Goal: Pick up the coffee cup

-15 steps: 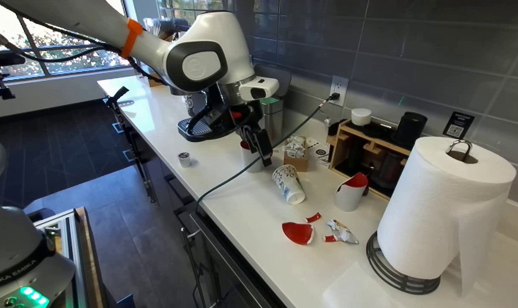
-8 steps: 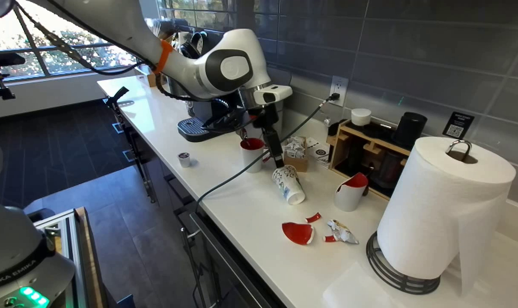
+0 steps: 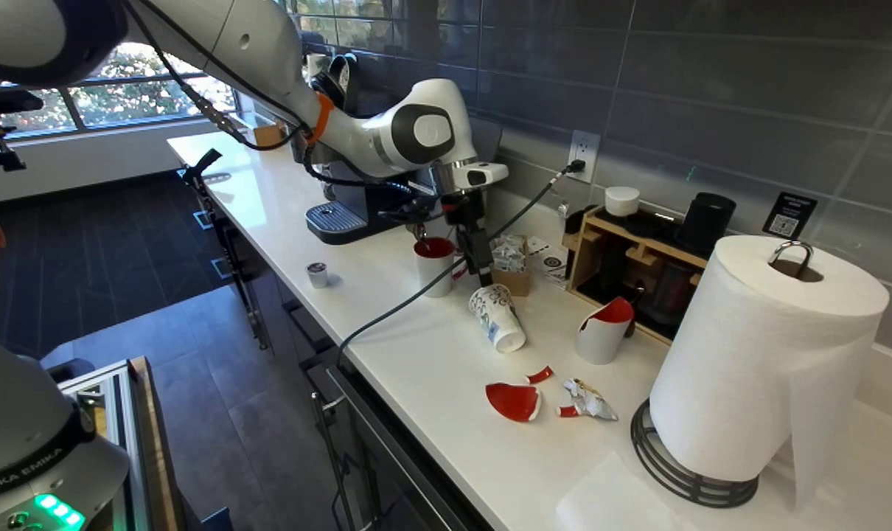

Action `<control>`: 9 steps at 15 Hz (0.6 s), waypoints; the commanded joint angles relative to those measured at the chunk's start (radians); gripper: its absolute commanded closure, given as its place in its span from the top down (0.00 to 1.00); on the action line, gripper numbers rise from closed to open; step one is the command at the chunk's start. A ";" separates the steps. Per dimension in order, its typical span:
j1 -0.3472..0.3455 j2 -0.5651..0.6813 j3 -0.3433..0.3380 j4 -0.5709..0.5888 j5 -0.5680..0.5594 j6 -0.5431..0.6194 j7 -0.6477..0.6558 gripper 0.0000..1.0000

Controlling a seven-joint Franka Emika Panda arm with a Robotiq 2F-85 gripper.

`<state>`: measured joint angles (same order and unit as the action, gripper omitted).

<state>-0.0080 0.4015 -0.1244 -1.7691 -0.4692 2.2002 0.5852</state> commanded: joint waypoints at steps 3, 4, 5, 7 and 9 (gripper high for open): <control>0.028 0.117 -0.047 0.126 0.013 -0.066 -0.021 1.00; 0.028 0.132 -0.052 0.140 0.016 -0.071 -0.023 1.00; 0.029 0.145 -0.055 0.151 0.017 -0.070 -0.021 1.00; 0.032 0.165 -0.058 0.173 0.022 -0.072 -0.026 1.00; 0.034 0.174 -0.056 0.193 0.030 -0.081 -0.035 1.00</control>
<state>0.0089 0.5366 -0.1672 -1.6299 -0.4678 2.1603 0.5735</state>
